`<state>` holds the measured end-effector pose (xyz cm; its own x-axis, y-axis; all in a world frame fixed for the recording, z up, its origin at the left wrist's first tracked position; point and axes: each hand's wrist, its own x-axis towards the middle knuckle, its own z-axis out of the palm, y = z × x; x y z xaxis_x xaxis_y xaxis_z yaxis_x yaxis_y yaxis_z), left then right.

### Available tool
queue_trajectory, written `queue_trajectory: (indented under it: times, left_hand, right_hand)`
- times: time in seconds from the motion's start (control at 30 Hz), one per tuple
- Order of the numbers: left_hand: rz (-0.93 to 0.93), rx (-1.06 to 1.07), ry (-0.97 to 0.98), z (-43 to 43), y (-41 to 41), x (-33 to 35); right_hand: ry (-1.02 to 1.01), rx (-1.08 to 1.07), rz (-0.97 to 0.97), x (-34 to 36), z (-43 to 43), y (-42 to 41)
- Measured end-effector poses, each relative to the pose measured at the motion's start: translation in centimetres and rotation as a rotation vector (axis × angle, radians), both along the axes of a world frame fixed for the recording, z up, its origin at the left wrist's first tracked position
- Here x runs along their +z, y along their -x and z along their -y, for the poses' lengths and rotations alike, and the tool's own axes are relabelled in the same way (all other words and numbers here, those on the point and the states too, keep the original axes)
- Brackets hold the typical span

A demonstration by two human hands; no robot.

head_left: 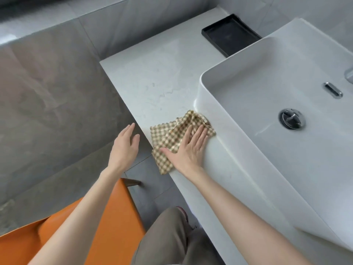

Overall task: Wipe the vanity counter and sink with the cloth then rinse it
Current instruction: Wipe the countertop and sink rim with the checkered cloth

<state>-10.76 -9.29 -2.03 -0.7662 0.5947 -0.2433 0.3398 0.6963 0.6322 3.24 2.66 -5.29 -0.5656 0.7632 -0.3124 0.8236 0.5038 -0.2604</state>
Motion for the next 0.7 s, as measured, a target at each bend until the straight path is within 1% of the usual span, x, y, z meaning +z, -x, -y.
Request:
queue_trajectory:
  times: [0.07, 0.13, 0.23, 0.33, 0.4, 0.5, 0.7]
  left_hand:
    - [0.198, 0.139, -0.015, -1.5, 1.5, -0.2]
    - [0.415, 0.313, -0.077, -3.6, 3.1, -0.1]
    - [0.568, 0.365, -0.135, -5.8, 4.7, -0.2]
    - [0.713, 0.422, -0.167, -6.1, 6.5, -0.6]
    - [0.773, 0.442, -0.167, -5.6, 7.6, -1.0]
    - [0.771, 0.454, -0.184, -5.2, 8.8, -1.3]
    - [0.777, 0.389, -0.196, -4.7, 12.2, -1.7]
  right_hand:
    - [-0.046, 0.004, -0.015, -0.3, -0.4, 1.9]
    - [-0.074, 0.041, 0.013, -0.4, -0.7, 3.4]
    - [-0.077, 0.088, 0.046, -0.5, -1.2, 4.9]
    - [-0.072, 0.115, 0.051, -0.6, -1.4, 5.7]
    - [-0.073, 0.141, 0.059, -0.8, -1.5, 5.7]
    - [-0.093, 0.159, 0.074, -1.0, -1.9, 5.7]
    - [-0.100, 0.068, 0.119, -0.6, -3.3, 6.7]
